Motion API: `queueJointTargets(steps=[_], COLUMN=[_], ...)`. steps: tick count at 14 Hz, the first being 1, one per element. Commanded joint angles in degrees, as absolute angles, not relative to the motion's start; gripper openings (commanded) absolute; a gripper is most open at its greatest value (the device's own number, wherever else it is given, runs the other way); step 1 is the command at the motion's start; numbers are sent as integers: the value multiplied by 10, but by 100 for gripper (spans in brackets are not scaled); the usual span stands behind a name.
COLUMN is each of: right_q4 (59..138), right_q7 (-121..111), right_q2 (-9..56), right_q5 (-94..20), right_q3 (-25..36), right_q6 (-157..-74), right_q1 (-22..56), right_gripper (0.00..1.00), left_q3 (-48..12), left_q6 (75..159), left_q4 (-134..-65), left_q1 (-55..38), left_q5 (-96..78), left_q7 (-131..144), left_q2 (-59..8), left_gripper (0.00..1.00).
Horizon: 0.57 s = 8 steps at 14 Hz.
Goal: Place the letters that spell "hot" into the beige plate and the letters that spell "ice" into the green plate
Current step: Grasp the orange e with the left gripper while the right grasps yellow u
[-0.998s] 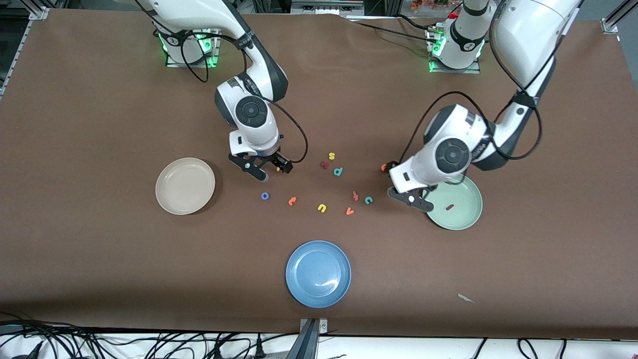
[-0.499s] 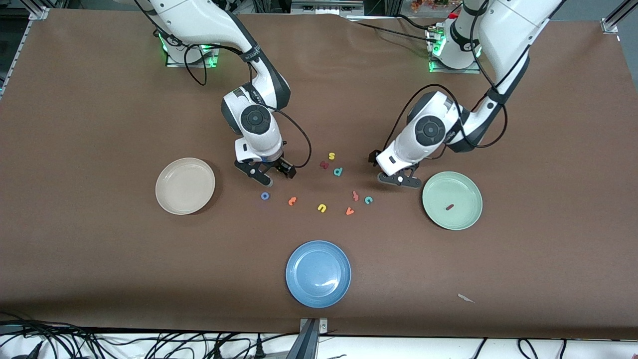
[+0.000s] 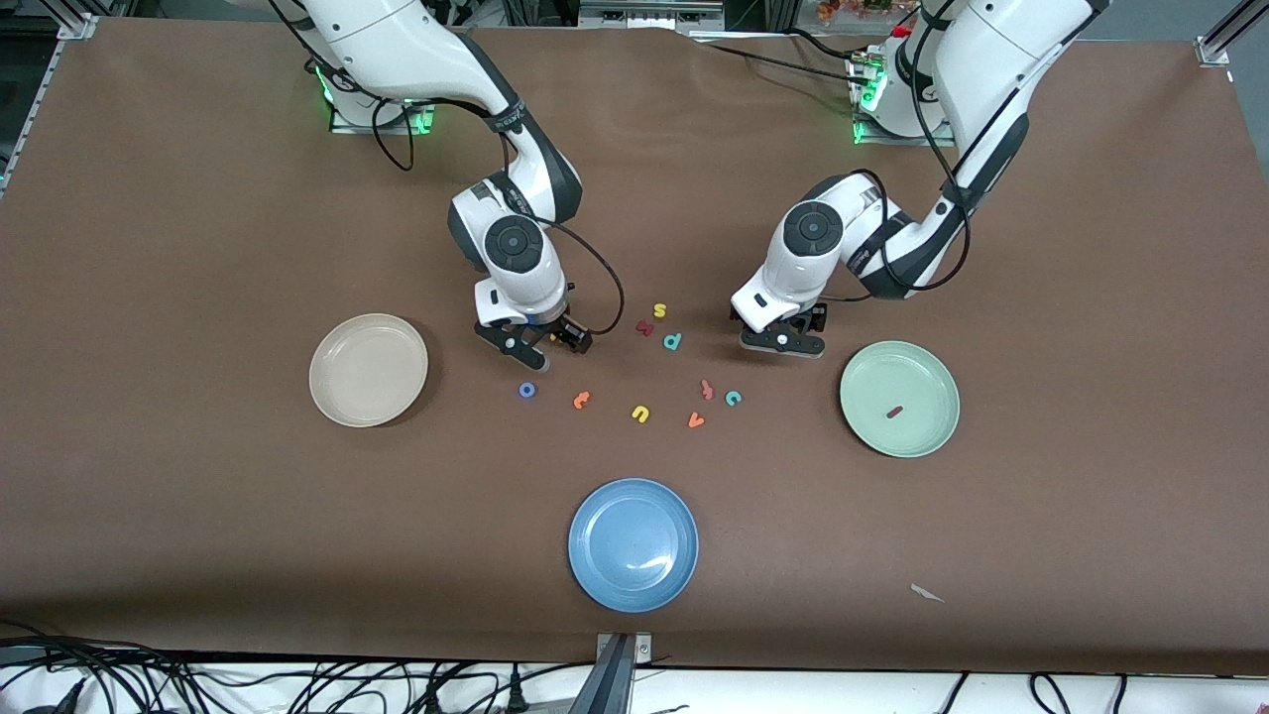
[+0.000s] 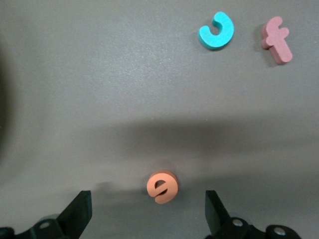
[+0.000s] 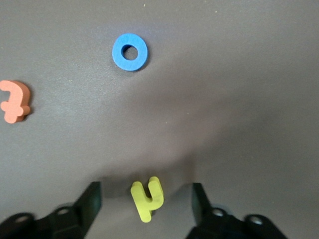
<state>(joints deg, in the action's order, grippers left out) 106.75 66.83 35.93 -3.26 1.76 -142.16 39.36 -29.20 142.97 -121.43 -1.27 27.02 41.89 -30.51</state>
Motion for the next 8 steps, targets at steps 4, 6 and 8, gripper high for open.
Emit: queueJointTargets(steps=[4, 6, 8], right_q4=[1071, 1071, 1071], right_q7=[652, 652, 652], right_q2=[366, 366, 366], right_q5=[-65, -65, -65], right_q3=[4, 3, 2], right_q6=[-1437, -1440, -1440], right_q1=[388, 388, 388], right_gripper=[46, 41, 30], left_q3=[-294, -294, -294], left_q6=[1430, 1431, 1431], left_q4=[-1189, -1185, -1172], left_q1=[-13, -7, -4], left_q5=[283, 280, 262], left_q7=[393, 388, 373], left_q2=[-329, -344, -361], left_gripper=[100, 100, 100])
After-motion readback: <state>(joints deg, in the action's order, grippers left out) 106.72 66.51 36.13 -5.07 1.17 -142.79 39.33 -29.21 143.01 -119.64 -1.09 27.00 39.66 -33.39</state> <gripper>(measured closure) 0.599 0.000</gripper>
